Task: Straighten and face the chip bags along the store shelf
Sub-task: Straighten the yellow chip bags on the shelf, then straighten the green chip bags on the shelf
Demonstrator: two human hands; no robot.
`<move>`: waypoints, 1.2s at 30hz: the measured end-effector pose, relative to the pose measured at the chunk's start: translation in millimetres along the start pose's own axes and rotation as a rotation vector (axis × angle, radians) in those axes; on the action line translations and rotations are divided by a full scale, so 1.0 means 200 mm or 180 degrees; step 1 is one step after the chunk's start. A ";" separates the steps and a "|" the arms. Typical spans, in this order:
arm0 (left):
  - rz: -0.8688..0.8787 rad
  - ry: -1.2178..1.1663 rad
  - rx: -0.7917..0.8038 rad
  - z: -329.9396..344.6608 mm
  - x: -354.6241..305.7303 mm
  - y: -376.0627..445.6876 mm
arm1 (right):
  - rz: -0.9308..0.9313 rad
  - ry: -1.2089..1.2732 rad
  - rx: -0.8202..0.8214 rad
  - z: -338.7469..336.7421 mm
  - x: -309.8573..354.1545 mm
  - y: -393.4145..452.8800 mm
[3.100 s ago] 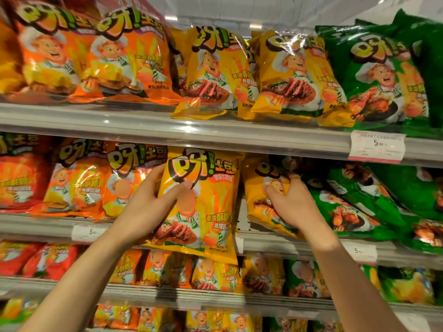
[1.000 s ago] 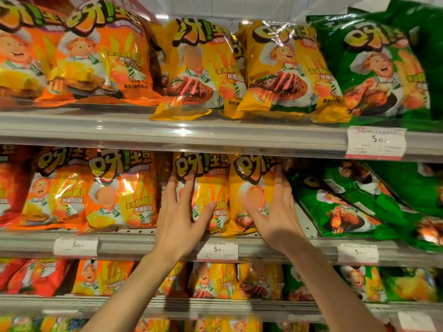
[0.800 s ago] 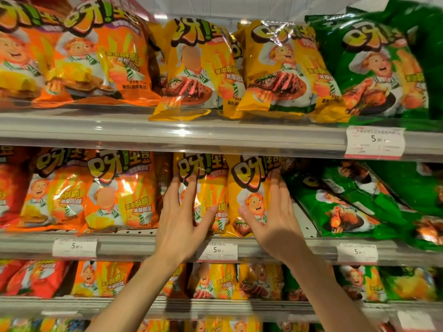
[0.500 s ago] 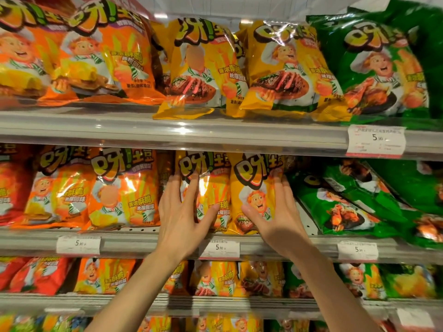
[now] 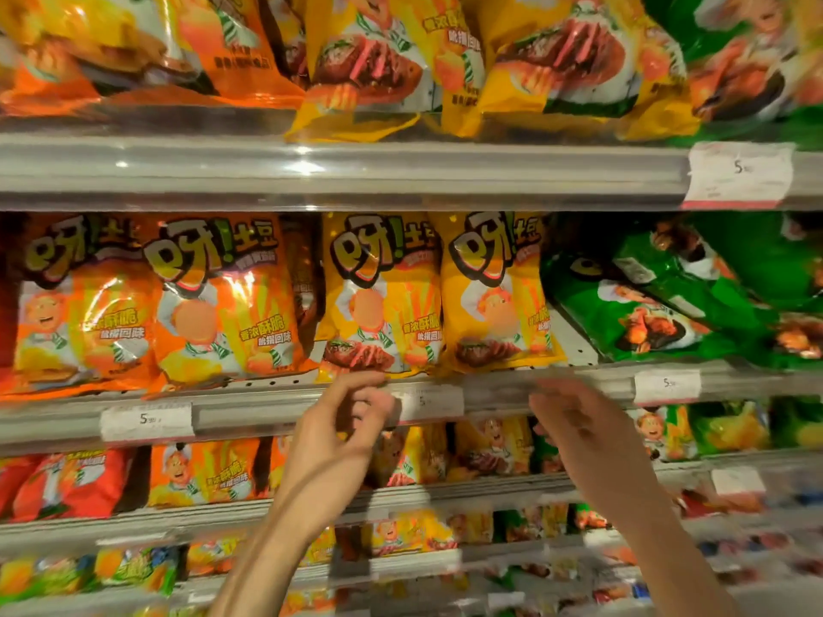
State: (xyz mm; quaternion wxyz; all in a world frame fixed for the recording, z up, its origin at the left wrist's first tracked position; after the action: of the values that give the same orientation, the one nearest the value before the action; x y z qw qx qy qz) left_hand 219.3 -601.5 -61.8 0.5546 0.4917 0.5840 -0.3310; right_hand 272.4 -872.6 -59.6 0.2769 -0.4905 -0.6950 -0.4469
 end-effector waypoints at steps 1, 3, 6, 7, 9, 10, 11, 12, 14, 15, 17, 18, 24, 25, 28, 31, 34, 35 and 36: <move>-0.0139 -0.0166 0.0075 0.01 0.03 -0.02 | 0.0076 0.0039 0.0026 0.01 -0.03 -0.03; -0.0250 -0.0312 0.0136 0.04 0.08 -0.06 | 0.0209 0.0073 0.0016 0.01 -0.09 -0.08; -0.0263 -0.0010 -0.0056 0.07 0.13 -0.11 | 0.0394 0.0153 0.0014 -0.01 -0.18 -0.14; -0.0311 -0.0028 -0.0109 0.09 0.14 -0.12 | 0.0409 0.0153 0.0032 -0.02 -0.20 -0.14; -0.0395 -0.0068 -0.0192 0.15 0.14 -0.14 | 0.0405 0.0098 0.0094 -0.07 -0.25 -0.14; -0.0425 -0.0058 -0.0225 0.19 0.14 -0.14 | 0.0419 0.0094 0.0113 -0.11 -0.28 -0.13; -0.0447 -0.0066 -0.0270 0.23 0.14 -0.15 | 0.0409 0.0117 0.0125 -0.15 -0.31 -0.12; -0.0461 -0.0076 -0.0338 0.28 0.12 -0.15 | 0.0383 0.0138 0.0139 -0.20 -0.33 -0.11; -0.0410 -0.0038 -0.0463 0.39 0.10 -0.16 | 0.0326 0.0173 0.0210 -0.30 -0.37 -0.07; -0.0346 0.0021 -0.0511 0.45 0.08 -0.16 | 0.0304 0.0223 0.0254 -0.35 -0.39 -0.06; -0.0252 0.0163 -0.0614 0.58 0.03 -0.17 | 0.0252 0.0300 0.0329 -0.46 -0.43 -0.01; -0.0243 0.0192 -0.0683 0.65 0.02 -0.17 | 0.0235 0.0304 0.0372 -0.52 -0.46 0.01; -0.0250 0.0141 -0.0752 0.98 -0.11 -0.20 | 0.0236 0.0501 0.0508 -0.79 -0.56 0.11; -0.0259 0.0115 -0.0752 1.01 -0.12 -0.20 | 0.0244 0.0538 0.0513 -0.82 -0.57 0.12; -0.0292 0.0015 -0.0671 1.09 -0.17 -0.18 | 0.0189 0.0571 0.0507 -0.89 -0.58 0.16; -0.0193 0.0051 -0.0611 1.14 -0.25 -0.14 | 0.0033 0.0540 0.0426 -0.94 -0.54 0.19; -0.0060 0.0015 -0.0589 1.15 -0.34 -0.08 | -0.0173 0.0350 0.0485 -0.97 -0.48 0.21; 0.0005 0.0020 -0.0573 1.16 -0.37 -0.06 | -0.0242 0.0275 0.0524 -0.98 -0.45 0.21; 0.0080 0.0054 -0.0559 1.16 -0.41 -0.03 | -0.0303 0.0201 0.0550 -0.99 -0.42 0.22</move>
State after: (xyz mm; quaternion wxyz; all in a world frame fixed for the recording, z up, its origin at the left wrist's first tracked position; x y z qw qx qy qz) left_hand 280.8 -837.3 -22.1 0.5946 0.4513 0.6093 -0.2674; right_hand 333.6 -1080.5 -25.3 0.3185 -0.4169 -0.7443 -0.4133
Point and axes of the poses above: each hand's wrist, its own y-axis towards the middle knuckle, its own z-axis out of the palm, x = y × z, the point moved 7 cm from there along y, towards the middle knuckle, and after that the axes turned 6 degrees about -z, right-handed, at the moved point
